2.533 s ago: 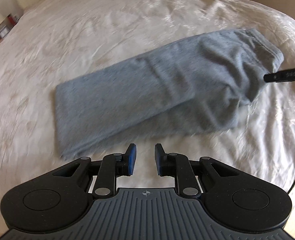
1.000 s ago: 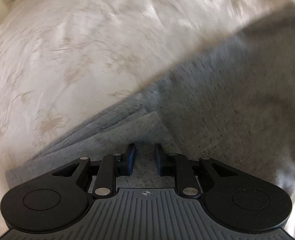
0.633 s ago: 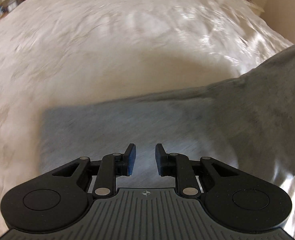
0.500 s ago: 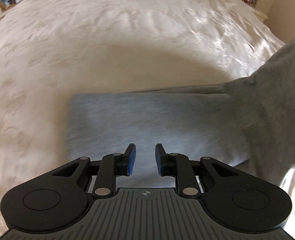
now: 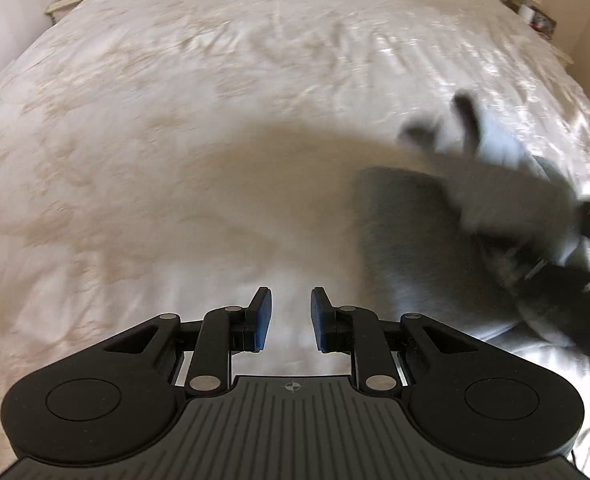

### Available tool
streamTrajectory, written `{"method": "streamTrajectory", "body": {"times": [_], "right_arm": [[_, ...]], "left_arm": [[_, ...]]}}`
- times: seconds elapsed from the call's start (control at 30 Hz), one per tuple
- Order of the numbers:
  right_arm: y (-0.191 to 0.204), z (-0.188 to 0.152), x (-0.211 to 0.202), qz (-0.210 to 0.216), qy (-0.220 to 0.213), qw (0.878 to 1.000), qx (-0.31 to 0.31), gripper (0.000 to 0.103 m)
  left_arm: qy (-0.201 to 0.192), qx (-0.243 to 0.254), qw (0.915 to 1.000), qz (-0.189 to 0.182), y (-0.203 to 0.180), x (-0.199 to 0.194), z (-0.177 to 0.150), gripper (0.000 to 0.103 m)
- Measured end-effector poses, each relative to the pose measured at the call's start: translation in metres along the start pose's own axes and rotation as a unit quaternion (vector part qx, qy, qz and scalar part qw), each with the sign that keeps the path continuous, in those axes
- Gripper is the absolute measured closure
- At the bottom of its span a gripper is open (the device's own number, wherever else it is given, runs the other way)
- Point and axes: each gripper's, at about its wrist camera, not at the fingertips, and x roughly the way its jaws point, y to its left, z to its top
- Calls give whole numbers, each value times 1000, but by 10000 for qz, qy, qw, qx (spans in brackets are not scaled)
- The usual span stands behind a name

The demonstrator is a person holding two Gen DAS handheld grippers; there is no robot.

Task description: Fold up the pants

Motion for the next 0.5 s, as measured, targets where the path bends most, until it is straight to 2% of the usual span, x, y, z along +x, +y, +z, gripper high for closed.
{"method": "streamTrajectory", "body": {"times": [0.1, 0.13, 0.17, 0.23, 0.3, 0.33, 0.4, 0.5], "right_arm": [[37, -12, 23, -221, 224, 9985, -445, 74], [42, -12, 24, -255, 199, 9981, -532, 68], [46, -13, 22, -152, 146, 9980, -590, 61], [45, -10, 15, 367, 13, 9974, -617, 57], [44, -12, 0, 854, -161, 9934, -749, 60], [39, -13, -8, 940, -261, 9926, -728, 61], [24, -15, -26, 970, -329, 9939, -397, 60], [-15, -26, -46, 878, -362, 9951, 292, 58]], "left_arm": [[17, -87, 10000, 32, 14, -1, -1, 82], [18, -122, 9999, 36, 17, -2, -1, 82], [16, -160, 9999, 30, 19, -2, -2, 82], [7, -258, 9997, -26, 20, -4, -2, 82], [-41, -345, 9993, -151, 14, -7, 3, 82], [-80, -379, 9990, -234, 15, -6, 3, 82], [-118, -451, 9977, -490, 8, -7, 8, 82], [-54, -578, 9900, -1284, -9, 0, 21, 81]]}}
